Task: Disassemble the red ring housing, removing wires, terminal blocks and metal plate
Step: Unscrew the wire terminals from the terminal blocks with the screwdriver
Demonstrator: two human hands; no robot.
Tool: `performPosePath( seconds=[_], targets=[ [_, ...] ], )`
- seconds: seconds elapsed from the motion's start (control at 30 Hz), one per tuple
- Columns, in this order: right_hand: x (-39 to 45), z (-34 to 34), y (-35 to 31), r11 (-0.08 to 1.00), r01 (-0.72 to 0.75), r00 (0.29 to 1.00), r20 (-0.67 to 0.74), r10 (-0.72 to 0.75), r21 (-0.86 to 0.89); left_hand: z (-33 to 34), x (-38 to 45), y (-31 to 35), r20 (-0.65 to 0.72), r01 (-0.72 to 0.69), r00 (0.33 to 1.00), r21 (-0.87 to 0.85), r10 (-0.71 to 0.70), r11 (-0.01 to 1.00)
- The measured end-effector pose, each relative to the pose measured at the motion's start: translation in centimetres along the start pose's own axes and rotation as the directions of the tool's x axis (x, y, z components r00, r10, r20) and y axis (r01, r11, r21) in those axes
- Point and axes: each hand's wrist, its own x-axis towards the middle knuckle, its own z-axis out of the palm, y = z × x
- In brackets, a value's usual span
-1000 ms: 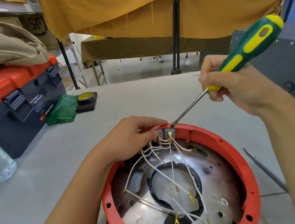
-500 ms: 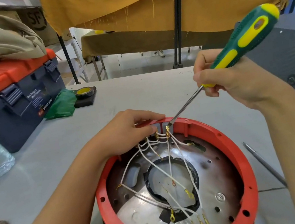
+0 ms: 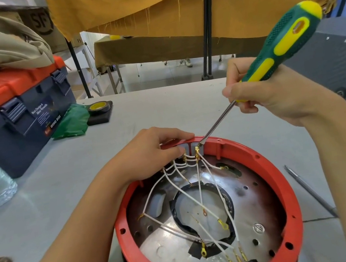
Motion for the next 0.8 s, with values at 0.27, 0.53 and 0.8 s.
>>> performPosePath(
  seconds=[0.27,0.53,0.8],
  targets=[
    [-0.3,-0.4,1.9,0.968,-0.065,0.993,-0.077,0.086,0.241,0.0,-0.1,0.1,-0.009,0.013,1.000,0.021,-0.013,1.000],
    [0.1,0.0,3.0,0.924,-0.079,0.982,-0.129,0.136,0.373,0.0,0.0,0.2,-0.003,0.016,1.000,0.011,-0.016,1.000],
    [0.5,1.8,3.3,0.941,-0.098,0.983,-0.114,0.142,0.324,0.2,0.0,0.4,-0.002,0.001,1.000,0.016,-0.001,1.000]
  ],
)
